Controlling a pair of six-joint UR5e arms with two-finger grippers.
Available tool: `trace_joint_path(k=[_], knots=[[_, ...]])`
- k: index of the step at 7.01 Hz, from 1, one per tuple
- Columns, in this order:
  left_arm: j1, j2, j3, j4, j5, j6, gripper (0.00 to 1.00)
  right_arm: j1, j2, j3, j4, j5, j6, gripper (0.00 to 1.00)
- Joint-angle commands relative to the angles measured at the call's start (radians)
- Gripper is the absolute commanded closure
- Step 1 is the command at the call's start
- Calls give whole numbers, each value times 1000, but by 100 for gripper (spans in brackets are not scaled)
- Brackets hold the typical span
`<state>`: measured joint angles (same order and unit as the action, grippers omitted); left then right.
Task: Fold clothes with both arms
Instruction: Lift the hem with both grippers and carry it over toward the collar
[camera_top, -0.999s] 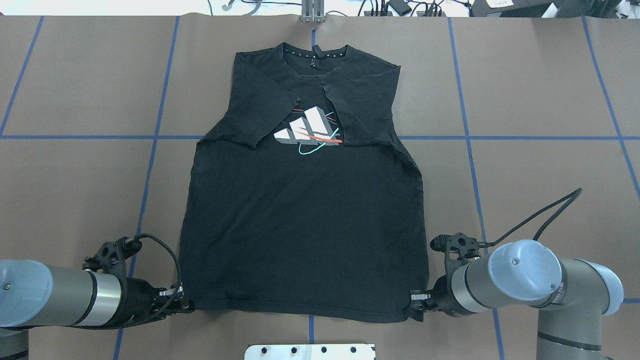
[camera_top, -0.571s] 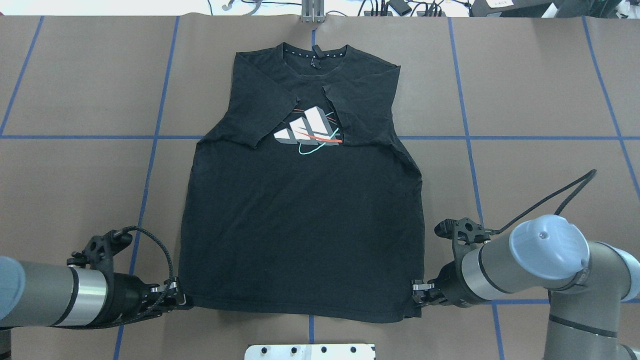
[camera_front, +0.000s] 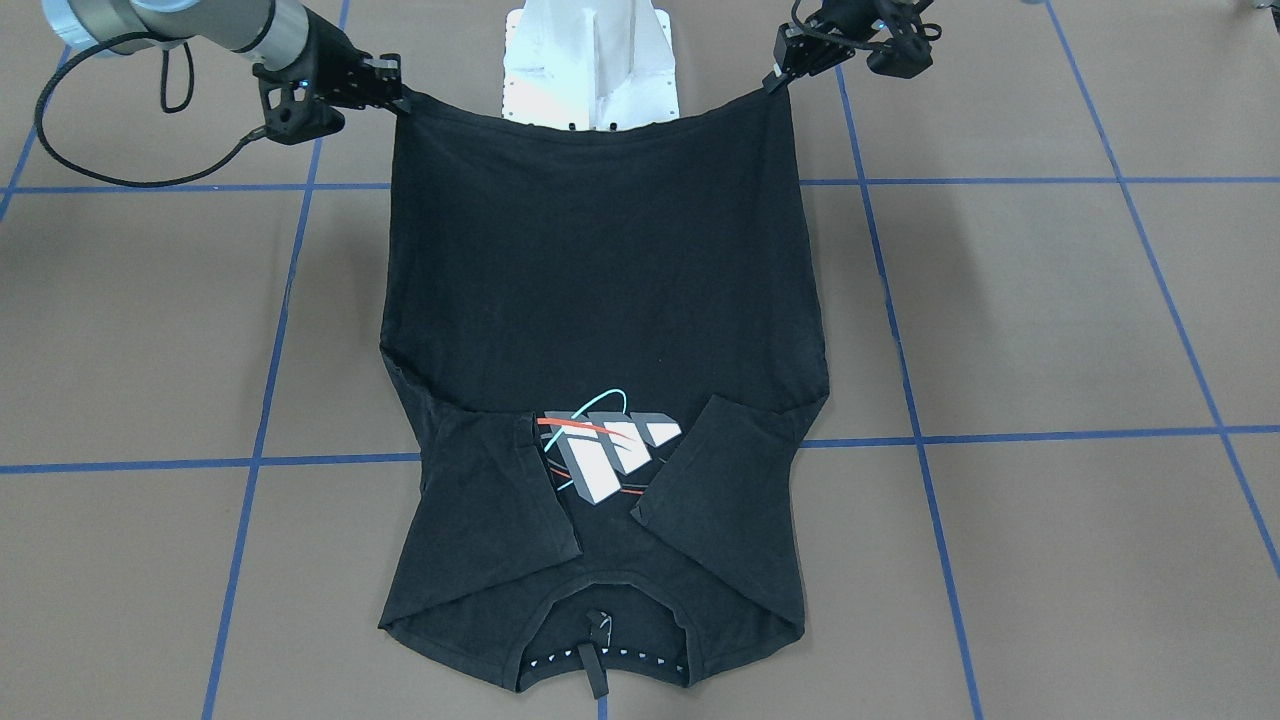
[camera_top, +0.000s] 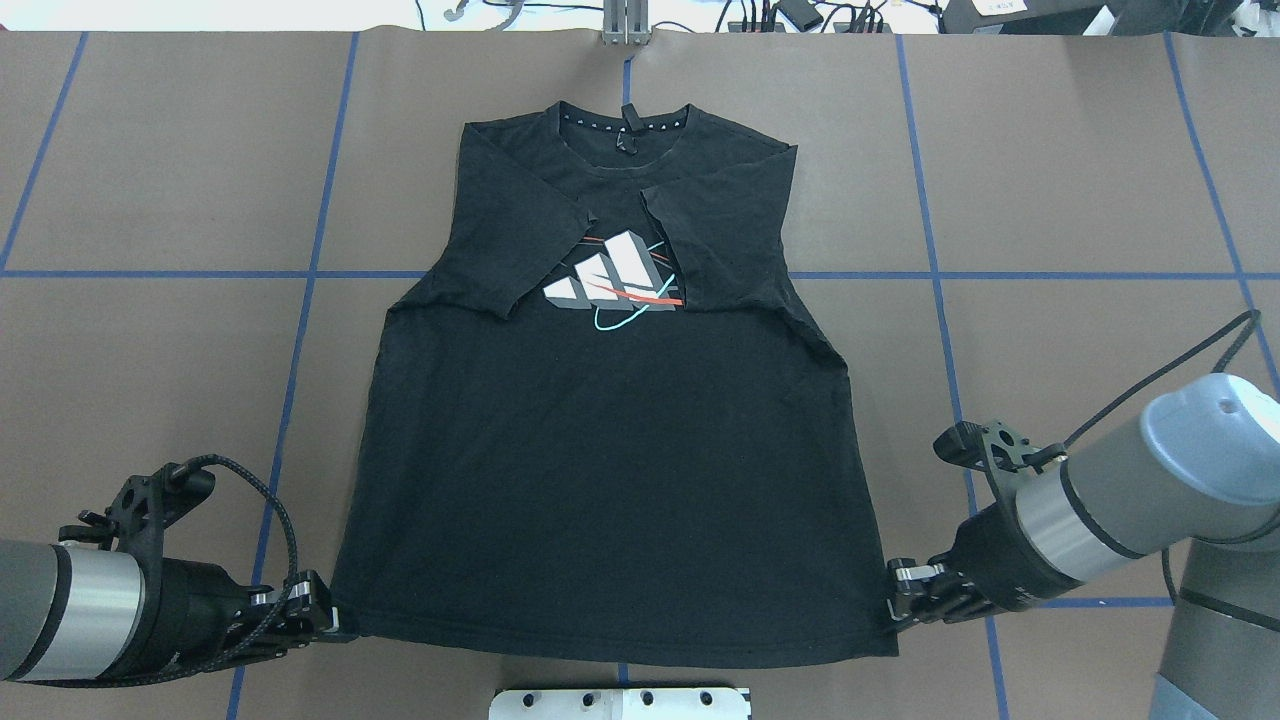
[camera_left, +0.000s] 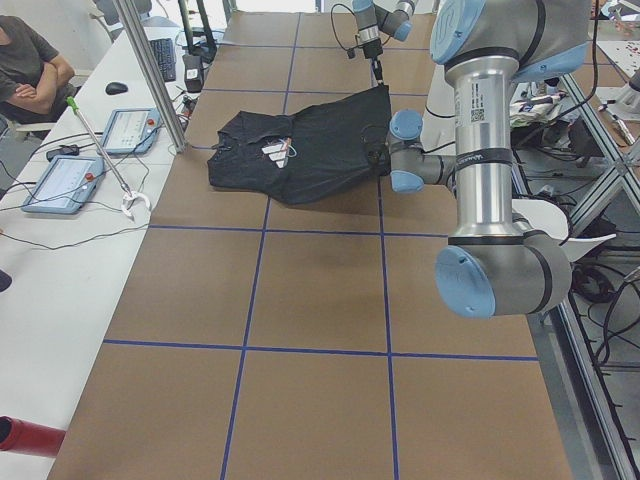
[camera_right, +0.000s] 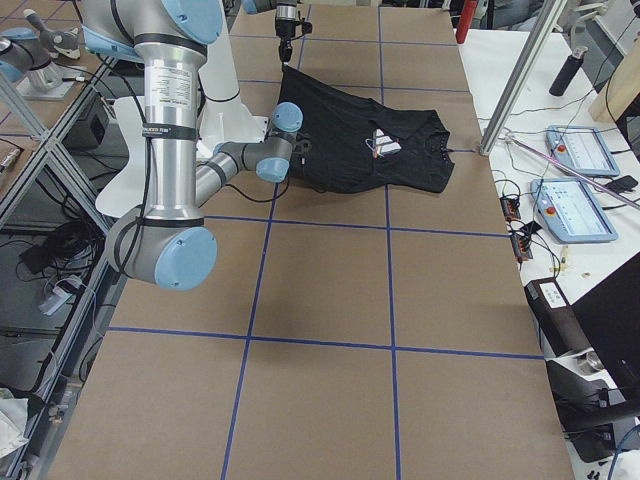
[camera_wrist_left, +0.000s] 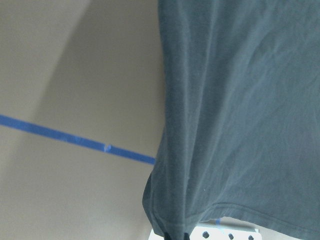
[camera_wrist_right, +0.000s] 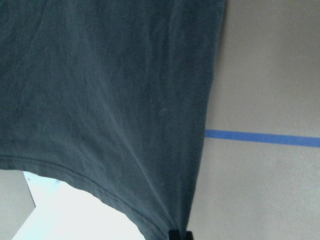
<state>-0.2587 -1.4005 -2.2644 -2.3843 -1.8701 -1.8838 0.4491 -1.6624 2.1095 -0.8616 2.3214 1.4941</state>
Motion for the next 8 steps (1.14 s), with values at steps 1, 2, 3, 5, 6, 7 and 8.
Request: trace_joint_path(k=[1,2,3,5,6,7,8], knots=[[6,2,-36,1,-130,-1,100,28,-88,-8,160,129,2,100],[19,2,-44,-1,-165,-1,100,57,-88,-3,161,182,2,100],[48,2,-62,-1,-167,-17,100,74,-88,-6,177,223,2,100],[38,-20,-75,-3,-164,-52,100,138,-41,-78,188,234,2,100],[-26,-81,-66,-3,-156,-52,100,205,37,-141,190,239,2,100],[-119,-133,-58,-1,-155,-49,100,267,90,-182,191,240,0,100],[-193,-179,-56,-1,-155,-43,100,340,152,-227,188,239,-6,100]])
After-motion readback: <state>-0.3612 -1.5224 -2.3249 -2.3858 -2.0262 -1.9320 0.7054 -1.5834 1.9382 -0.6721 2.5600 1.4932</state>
